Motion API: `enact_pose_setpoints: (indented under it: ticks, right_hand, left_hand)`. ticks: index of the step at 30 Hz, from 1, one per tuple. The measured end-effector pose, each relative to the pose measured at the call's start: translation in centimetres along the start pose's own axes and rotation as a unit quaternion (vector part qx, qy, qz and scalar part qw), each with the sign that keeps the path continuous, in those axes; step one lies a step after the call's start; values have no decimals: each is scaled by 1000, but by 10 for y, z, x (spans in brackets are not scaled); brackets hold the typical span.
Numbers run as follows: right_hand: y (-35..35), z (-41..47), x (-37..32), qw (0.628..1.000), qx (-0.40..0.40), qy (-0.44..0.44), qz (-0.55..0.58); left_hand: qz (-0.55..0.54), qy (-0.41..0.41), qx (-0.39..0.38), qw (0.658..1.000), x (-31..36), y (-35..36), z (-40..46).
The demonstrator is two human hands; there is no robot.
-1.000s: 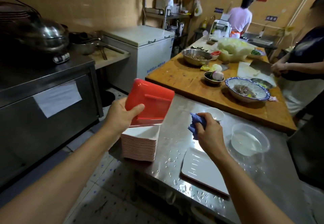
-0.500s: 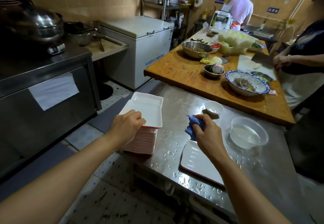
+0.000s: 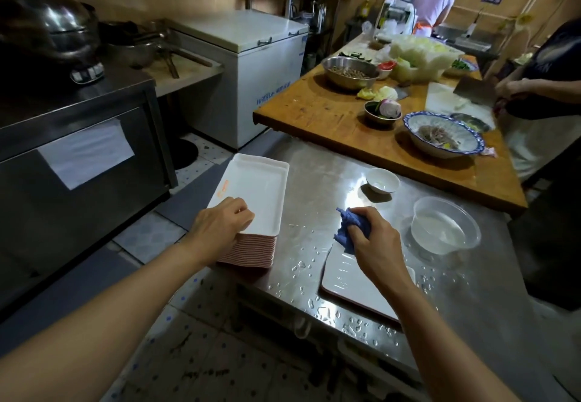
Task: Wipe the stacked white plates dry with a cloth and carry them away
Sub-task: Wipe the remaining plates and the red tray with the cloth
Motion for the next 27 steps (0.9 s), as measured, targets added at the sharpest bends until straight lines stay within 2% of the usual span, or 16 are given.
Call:
enact_pose_setpoints:
  ticks: [7,11,14,17,18,19,21,24,27]
  right_hand:
    - [-2,0,24,999,5,20,-33]
    - [-3,-2,37,999,0,35,-29]
    - [-3,-5,48,999,5,42,-34]
    - [-4,-10,63,998,4,54,-34]
    - [-4,-13,70,998,3,61,-29]
    - [-4,-15,78,997,5,71,-25]
    - [-4,-20,96,995,6,96,-33]
    - [2,-29,130,988,-12,144,-48]
    - [7,-35,166,978,-21,198,-54]
  left_hand:
    - [27,-53,-75,995,-11,17,18]
    - [41,-78,-81,993,-9,19,22]
    - [32,-61,-15,998,17,10,27]
    - [-49,59,75,994,79,4,32]
    - [-73,80,83,991,95,10,34]
    - [-101,73,63,990,105,24,37]
    - [-159,0,9,987,107,62,44]
    - [-186,-107,-63,975,98,120,46]
    - [-210,-171,-119,955,92,164,44]
Point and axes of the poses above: each hand's wrist, its own z-axis towards the middle knuckle, its own y-axis out of the palm, x = y × z, the point moved 10 cm from there along z, towards the middle knuckle, and after that the axes turned 13 degrees about -z, right-handed, at the moved point
